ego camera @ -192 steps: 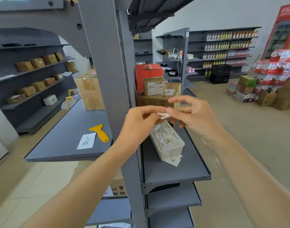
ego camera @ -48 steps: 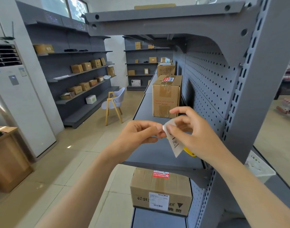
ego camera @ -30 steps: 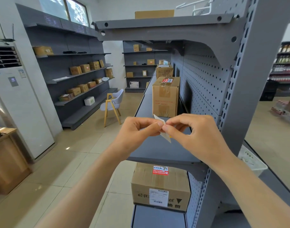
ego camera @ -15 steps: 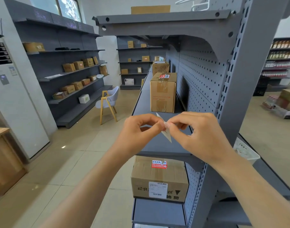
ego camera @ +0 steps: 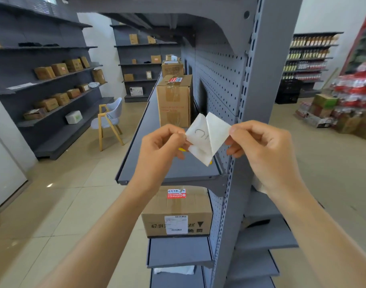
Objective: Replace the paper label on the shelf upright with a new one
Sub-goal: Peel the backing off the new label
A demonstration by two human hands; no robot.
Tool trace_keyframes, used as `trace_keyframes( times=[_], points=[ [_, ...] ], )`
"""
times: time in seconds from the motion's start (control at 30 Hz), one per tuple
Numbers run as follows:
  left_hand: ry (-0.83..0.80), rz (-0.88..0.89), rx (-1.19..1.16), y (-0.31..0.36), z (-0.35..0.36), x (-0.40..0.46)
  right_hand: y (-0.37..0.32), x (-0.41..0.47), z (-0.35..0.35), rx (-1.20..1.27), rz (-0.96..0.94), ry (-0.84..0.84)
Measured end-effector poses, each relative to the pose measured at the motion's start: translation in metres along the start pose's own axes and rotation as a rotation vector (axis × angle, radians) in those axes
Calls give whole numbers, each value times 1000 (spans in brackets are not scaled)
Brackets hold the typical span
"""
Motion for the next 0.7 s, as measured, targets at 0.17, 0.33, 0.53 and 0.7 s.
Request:
trace_keyframes(
  times=[0.17,0.33,0.53,0.7],
  points=[
    [20,-15,16,5,52,6,14,-1,-51,25,59,86],
    [46,4,36,12,121,9,35,5,-115,81,121,146],
    [133,-53,40,-1,209,22,71,19,-199,80,196,198],
    [192,-124,105,-13,258,46,99,33,-254,169,258,305]
  ],
)
Point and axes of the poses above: each hand's wrist, its own x-axis towards the middle knuckle, its own z-axis out of the palm, y = z × x, the point moved 2 cm from there along x, towards the middle knuckle, and after that the axes turned 9 degrees about -y, right-handed, at the moved point
